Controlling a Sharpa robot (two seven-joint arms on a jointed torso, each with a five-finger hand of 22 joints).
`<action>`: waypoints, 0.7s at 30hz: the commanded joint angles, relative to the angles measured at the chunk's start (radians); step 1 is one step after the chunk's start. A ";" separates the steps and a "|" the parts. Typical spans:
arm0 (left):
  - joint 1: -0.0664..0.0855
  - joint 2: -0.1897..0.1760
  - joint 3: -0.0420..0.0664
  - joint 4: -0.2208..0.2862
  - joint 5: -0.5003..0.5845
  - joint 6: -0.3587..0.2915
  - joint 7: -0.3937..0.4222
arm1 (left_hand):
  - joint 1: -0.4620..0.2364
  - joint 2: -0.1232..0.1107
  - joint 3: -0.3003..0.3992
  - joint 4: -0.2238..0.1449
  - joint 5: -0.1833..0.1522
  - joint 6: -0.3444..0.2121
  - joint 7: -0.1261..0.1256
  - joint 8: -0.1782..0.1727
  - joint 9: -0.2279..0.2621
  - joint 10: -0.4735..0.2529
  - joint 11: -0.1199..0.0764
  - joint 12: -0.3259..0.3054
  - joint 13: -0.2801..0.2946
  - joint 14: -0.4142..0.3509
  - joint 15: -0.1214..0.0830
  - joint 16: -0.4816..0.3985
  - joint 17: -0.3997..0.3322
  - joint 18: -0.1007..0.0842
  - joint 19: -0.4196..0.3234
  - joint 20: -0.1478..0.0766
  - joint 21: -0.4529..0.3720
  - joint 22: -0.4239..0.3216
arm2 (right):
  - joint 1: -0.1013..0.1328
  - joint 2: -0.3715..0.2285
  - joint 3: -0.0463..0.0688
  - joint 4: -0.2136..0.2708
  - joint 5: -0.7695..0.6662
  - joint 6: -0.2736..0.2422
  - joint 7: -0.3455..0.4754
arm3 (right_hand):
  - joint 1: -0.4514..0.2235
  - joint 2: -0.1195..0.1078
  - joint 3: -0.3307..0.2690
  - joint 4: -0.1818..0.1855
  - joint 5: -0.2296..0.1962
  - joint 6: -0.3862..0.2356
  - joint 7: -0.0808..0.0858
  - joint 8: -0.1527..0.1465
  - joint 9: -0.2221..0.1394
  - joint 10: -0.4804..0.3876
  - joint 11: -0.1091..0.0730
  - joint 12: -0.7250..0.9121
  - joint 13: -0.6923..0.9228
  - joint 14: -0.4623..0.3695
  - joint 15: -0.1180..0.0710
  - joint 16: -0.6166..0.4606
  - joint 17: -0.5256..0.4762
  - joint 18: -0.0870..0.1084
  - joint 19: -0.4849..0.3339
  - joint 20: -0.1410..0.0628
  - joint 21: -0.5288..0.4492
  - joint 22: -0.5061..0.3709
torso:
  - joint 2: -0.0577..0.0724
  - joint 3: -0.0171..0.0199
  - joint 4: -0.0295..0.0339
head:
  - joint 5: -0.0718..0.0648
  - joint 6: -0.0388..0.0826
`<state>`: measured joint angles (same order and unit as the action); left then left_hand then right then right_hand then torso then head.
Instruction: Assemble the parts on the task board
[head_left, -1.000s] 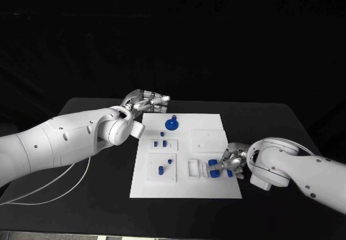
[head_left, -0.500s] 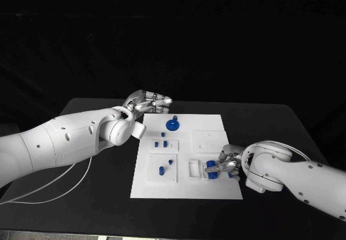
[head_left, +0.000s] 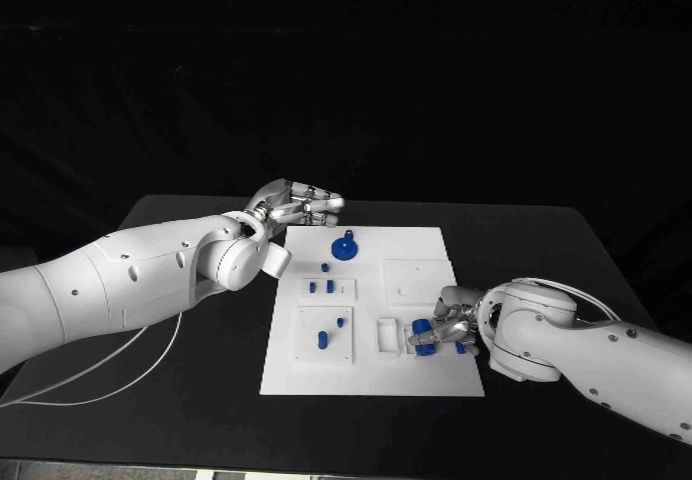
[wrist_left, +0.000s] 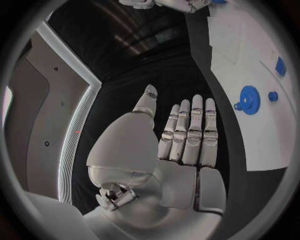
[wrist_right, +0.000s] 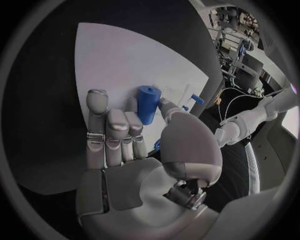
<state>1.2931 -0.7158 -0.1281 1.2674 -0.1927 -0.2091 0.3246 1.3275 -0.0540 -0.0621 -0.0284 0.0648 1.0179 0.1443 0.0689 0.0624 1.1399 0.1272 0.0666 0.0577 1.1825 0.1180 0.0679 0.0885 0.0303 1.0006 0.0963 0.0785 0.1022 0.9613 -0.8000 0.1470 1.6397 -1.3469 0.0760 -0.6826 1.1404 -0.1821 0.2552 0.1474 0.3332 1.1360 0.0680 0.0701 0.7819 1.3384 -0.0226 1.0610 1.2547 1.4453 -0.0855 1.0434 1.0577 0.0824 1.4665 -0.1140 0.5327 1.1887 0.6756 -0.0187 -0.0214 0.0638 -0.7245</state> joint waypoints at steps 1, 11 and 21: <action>0.000 0.000 0.001 0.002 -0.006 0.019 0.002 | -0.006 0.000 0.005 -0.003 0.005 -0.008 0.003 0.001 0.001 -0.005 0.001 -0.004 0.001 -0.005 -0.002 -0.004 0.002 -0.011 -0.002 0.004 0.003 -0.002 | -0.015 0.001 -0.013 -0.006 -0.013 0.007 -0.051 | 0.021 0.022 0.135 -0.149 0.165 -0.036 0.016 -0.007 -0.697 -0.011 0.000 -0.009 -0.004 0.005 -0.001 -0.004 0.000 0.010 0.042 0.005 -0.002 0.003 | 0.000 -0.0001 0.0000 | -0.003 -0.001; 0.000 -0.001 0.001 -0.001 -0.007 0.022 -0.001 | -0.005 0.001 0.006 -0.003 0.006 -0.009 0.004 0.001 0.001 -0.005 0.001 -0.004 0.001 -0.005 -0.002 -0.004 0.002 -0.011 -0.001 0.004 0.004 -0.004 | -0.012 -0.015 -0.013 0.009 0.105 -0.067 -0.052 | -0.089 0.058 0.223 -0.293 0.268 -0.023 0.017 -0.007 -0.713 -0.012 -0.003 -0.006 -0.004 0.005 -0.003 -0.007 -0.001 0.011 0.042 0.004 0.003 0.016 | 0.000 -0.0008 0.0003 | -0.004 0.000; 0.000 -0.001 0.001 -0.002 -0.008 0.030 -0.006 | -0.004 0.002 0.009 -0.004 0.012 -0.012 0.005 0.000 0.001 -0.007 0.002 -0.005 0.001 -0.006 -0.002 -0.005 0.002 -0.011 -0.001 0.005 0.005 -0.007 | 0.016 -0.038 -0.004 0.011 0.263 -0.121 -0.046 | -0.081 0.062 0.147 -0.263 0.155 -0.016 0.011 -0.008 -0.714 -0.008 -0.003 -0.006 -0.006 0.005 -0.003 -0.006 -0.001 0.011 0.043 0.004 0.013 0.021 | 0.001 -0.0013 -0.0013 | -0.005 0.002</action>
<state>1.2931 -0.7186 -0.1282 1.2644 -0.1971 -0.1999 0.3172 1.3275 -0.0540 -0.0593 -0.0311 0.0731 1.0140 0.1482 0.0689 0.0624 1.1399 0.1272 0.0666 0.0577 1.1826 0.1180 0.0679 0.0893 0.0303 1.0006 0.0962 0.0785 0.0968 0.9797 -0.8347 0.1467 1.6579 -1.1706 -0.0133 -0.6875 1.0487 -0.1253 0.3510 -0.0596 0.4880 1.1137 0.0802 0.0597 0.1487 1.3220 -0.0222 1.0559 1.2503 1.4485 -0.0855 1.0432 1.0574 0.0814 1.4645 -0.1120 0.5387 1.2089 0.6761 -0.0197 -0.0217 0.0602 -0.7231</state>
